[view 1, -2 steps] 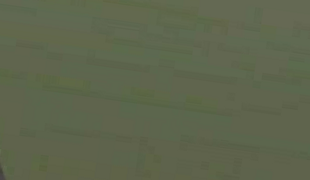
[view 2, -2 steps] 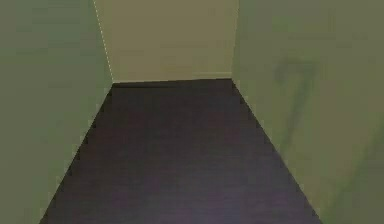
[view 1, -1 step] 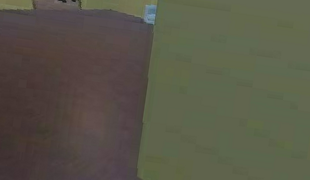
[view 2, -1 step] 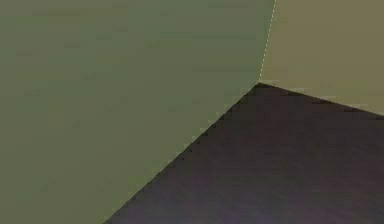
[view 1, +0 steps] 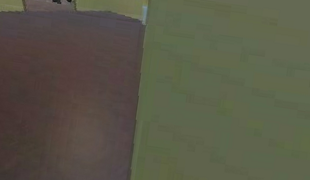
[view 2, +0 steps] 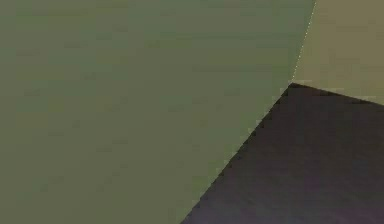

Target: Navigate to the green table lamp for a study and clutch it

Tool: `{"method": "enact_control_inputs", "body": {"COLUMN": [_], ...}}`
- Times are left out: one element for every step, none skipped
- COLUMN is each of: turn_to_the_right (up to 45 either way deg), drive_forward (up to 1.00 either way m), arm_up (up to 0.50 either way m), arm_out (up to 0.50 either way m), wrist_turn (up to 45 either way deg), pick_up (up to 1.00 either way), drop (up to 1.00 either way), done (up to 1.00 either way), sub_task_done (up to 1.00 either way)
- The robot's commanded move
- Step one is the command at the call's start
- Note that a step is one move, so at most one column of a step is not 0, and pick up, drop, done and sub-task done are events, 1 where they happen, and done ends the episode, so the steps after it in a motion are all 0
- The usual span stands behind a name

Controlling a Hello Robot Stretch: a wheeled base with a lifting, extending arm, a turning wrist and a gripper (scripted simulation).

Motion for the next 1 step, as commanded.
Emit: {"method": "enact_control_inputs", "body": {"turn_to_the_right": [-45.0], "drive_forward": [0.0], "arm_up": [0.0], "arm_out": [0.0], "wrist_turn": [0.0], "pick_up": [0.0], "drop": [0.0], "done": [0.0], "sub_task_done": [0.0]}}
